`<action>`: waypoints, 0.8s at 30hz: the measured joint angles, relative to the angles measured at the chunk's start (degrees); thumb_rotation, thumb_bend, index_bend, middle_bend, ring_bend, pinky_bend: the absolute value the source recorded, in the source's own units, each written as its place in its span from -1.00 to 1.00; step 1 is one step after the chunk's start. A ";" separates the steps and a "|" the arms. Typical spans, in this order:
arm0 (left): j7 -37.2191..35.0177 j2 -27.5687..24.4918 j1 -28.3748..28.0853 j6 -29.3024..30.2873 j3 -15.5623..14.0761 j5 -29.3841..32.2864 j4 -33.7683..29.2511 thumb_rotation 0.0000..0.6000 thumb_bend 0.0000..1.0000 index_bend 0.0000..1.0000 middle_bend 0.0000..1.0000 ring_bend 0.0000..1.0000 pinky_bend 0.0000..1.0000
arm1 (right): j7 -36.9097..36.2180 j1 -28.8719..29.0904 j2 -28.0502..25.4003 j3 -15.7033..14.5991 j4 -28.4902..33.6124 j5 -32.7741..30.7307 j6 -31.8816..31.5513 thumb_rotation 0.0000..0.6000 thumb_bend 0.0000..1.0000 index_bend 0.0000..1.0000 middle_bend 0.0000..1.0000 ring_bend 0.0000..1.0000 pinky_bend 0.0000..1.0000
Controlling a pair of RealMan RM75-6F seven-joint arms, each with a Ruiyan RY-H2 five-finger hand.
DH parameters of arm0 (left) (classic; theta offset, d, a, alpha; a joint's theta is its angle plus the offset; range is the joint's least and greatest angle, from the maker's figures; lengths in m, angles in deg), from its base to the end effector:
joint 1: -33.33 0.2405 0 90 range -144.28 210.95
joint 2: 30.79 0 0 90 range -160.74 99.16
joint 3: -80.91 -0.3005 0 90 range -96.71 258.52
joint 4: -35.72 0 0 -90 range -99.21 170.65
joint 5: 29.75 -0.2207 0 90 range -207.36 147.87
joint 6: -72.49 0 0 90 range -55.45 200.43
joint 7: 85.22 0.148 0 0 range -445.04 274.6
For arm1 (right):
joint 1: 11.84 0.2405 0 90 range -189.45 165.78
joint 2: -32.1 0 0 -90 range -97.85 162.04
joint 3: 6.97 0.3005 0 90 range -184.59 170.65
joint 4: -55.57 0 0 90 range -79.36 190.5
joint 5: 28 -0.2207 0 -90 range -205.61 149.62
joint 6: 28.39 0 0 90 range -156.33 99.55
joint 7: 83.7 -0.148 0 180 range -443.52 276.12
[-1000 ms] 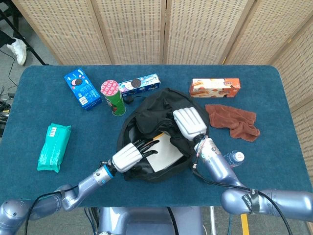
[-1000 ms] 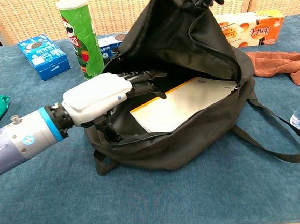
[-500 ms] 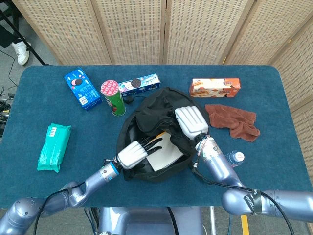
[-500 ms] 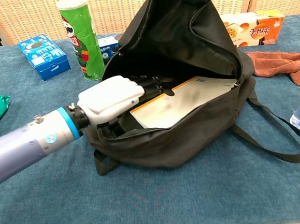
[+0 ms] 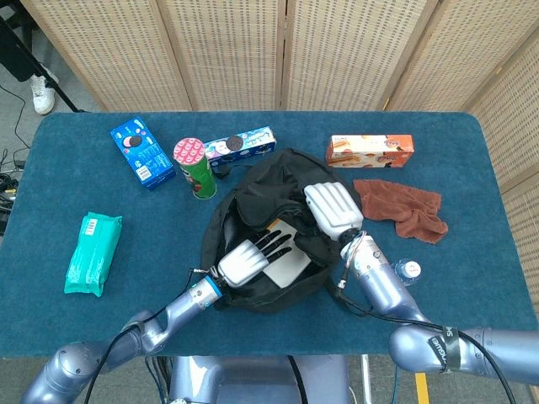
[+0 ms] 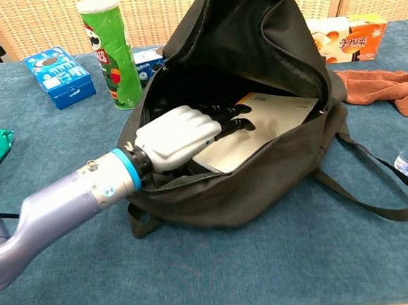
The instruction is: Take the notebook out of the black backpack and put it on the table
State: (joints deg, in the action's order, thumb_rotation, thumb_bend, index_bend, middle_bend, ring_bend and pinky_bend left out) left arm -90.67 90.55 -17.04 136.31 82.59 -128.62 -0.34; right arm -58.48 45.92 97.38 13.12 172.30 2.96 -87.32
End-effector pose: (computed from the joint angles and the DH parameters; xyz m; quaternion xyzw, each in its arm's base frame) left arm -0.1178 0.3565 -0.1843 -0.8304 -0.1718 -0.4520 0.2767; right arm -0.0457 -0.3895 0.1032 0.6888 -0.4535 0.4231 0.3753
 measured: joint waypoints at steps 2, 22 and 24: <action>0.20 1.02 -0.38 -0.13 0.16 0.25 1.05 1.00 -0.40 -0.72 -1.00 -1.00 -0.70 | -0.20 0.06 -0.24 -0.08 0.13 0.06 0.02 1.00 0.35 0.22 0.33 0.38 0.34; -1.16 2.82 -1.99 2.06 0.69 2.41 5.07 1.00 0.28 -0.49 -0.94 -0.95 -0.70 | -1.27 0.97 -0.90 -1.02 -0.30 0.59 -0.42 1.00 0.34 0.22 0.33 0.38 0.34; -1.42 2.88 -2.00 2.55 0.80 2.50 5.14 1.00 0.27 -0.14 -0.75 -0.82 -0.70 | -1.36 1.02 -0.90 -1.07 -0.40 0.58 -0.46 1.00 0.35 0.22 0.33 0.38 0.34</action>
State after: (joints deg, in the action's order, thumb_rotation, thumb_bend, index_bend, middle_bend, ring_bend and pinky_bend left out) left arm -92.09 93.43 -19.04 138.86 83.39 -126.12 4.80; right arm -59.84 46.94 96.48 12.05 171.90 3.55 -87.77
